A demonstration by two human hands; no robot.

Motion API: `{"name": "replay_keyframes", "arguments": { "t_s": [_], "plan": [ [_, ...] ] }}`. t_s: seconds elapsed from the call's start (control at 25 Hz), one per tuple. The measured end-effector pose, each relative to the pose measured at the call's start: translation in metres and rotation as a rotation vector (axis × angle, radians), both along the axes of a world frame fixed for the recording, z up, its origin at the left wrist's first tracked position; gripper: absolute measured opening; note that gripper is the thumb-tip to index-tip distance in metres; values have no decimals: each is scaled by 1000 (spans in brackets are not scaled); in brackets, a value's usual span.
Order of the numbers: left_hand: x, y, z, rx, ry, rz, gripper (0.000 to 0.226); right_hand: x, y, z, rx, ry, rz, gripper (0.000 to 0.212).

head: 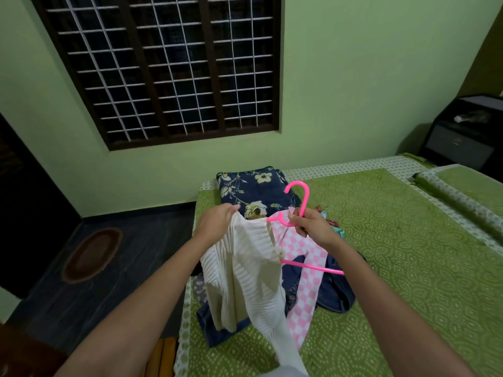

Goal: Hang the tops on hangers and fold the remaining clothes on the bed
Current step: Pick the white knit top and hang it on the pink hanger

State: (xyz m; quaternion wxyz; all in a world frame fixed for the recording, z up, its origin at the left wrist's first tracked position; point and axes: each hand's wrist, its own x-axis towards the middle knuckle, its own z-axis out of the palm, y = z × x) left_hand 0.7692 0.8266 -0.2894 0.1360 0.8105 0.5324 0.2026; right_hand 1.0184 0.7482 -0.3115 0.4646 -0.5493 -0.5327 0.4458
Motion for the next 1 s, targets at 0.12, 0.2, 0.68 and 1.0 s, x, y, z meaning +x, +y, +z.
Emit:
{"name": "replay_keyframes", "arguments": {
  "t_s": [0.12,0.2,0.68,1.0],
  "plan": [
    [11,-15,2,64,109,-98,41,-5,1,9,6,-41,-32,32],
    [15,-28,-1,197,119,-229,54,-11,-1,14,-12,8,-66,31],
    [41,-13,39,24,24,-318,30,-55,-20,-21,440,-799,-303,43],
    [42,-16,47,103,127,-230,32,-54,-36,-26,-31,-246,116,29]
  ]
}}
